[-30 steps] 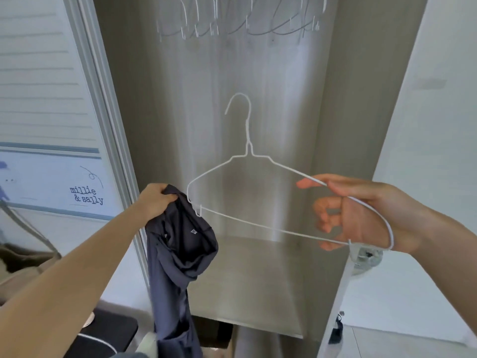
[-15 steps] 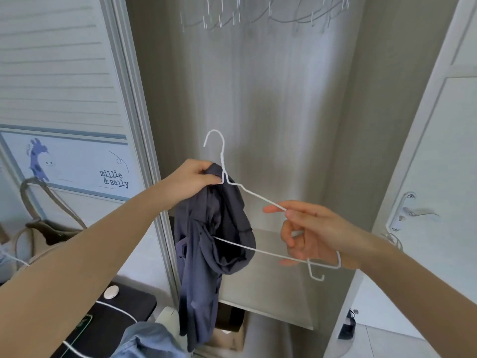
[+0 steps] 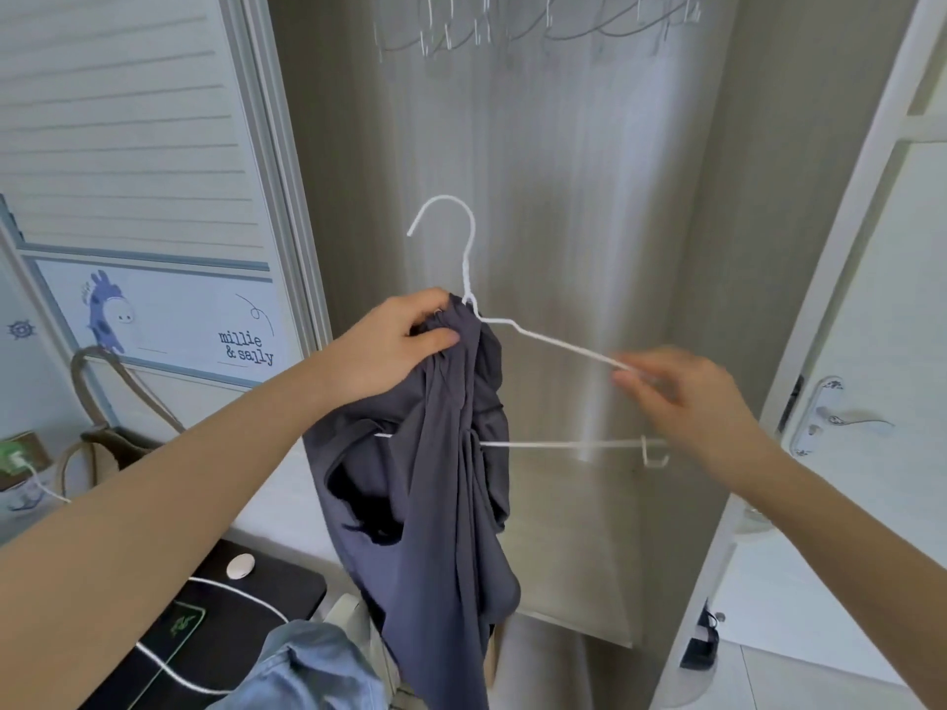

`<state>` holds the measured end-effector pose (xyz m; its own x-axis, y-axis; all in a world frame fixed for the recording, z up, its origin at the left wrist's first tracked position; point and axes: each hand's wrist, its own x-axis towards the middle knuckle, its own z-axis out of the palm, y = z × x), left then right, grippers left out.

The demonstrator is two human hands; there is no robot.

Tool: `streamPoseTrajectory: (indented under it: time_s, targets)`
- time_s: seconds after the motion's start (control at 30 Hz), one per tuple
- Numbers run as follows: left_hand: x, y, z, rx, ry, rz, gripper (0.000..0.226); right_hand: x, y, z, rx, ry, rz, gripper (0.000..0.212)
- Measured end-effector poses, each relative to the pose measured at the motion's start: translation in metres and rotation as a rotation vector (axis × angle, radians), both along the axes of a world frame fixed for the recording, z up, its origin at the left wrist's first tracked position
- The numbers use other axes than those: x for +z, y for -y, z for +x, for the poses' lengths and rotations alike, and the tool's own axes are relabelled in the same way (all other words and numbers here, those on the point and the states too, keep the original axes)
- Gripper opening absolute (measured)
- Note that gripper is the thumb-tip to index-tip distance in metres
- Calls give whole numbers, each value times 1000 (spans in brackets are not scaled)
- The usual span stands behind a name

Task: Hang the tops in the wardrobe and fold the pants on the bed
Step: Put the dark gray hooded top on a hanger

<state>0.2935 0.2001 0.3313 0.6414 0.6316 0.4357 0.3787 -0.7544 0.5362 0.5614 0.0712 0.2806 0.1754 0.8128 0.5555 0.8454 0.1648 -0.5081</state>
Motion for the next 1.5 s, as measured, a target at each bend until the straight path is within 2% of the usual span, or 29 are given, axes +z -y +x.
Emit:
streamPoseTrajectory:
  time_s: [0.07, 0.13, 0.2, 0.3, 0.37, 0.43, 0.5, 0.57, 0.67, 0.7, 0.8, 0.87, 0.93, 1.03, 1.1, 1.2, 1.27, 1.37, 1.5]
  targets:
    - [-3, 0, 4, 61, 135, -59, 13, 1, 2, -13, -277, 204, 214, 42]
    - [-2, 0, 6, 91, 233, -128, 10, 1, 10, -32, -354, 259, 347, 55]
    - [0, 1, 4, 102, 279, -164, 14, 1, 17, -47, -416, 372, 364, 62]
    - [4, 6, 0, 118, 355, -229, 17, -2, 23, -63, -388, 505, 375, 58]
    - [7, 12, -1, 114, 423, -310, 15, -6, 23, -73, -211, 553, 411, 51]
    - [11, 18, -1, 97, 474, -382, 15, -15, 16, -81, 32, 441, 294, 39]
    - [15, 25, 0, 84, 496, -418, 18, -24, 4, -87, 184, 180, -19, 33]
    - [18, 31, -1, 67, 517, -456, 21, -34, -12, -90, 288, -56, -259, 37]
    - [20, 37, -3, 56, 543, -494, 21, -41, -29, -91, 487, -412, -406, 39]
    - [21, 38, -5, 55, 549, -498, 19, -42, -31, -92, 523, -445, -422, 38]
    - [22, 40, -12, 37, 562, -520, 9, -50, -32, -92, 584, -334, -455, 27]
    - [20, 40, -19, 44, 557, -527, 17, -53, -28, -90, 651, -337, -532, 24]
    - [18, 39, -25, 88, 532, -512, 24, -56, -22, -85, 726, -333, -678, 31]
    - [13, 37, -35, 146, 518, -484, 28, -62, -14, -68, 751, -206, -844, 42]
    - [7, 36, -42, 177, 483, -454, 29, -67, -9, -52, 634, -16, -808, 36]
    - [-6, 31, -56, 214, 441, -432, 32, -70, -5, -20, 273, 428, -547, 32]
    - [-19, 27, -64, 264, 334, -354, 34, -64, 0, -1, 128, 645, -368, 29]
    - [-31, 23, -68, 309, 135, -131, 38, -52, 6, 9, 69, 803, -163, 26]
    - [-27, 22, -63, 306, 32, -32, 40, -42, 6, 17, 8, 839, -31, 23]
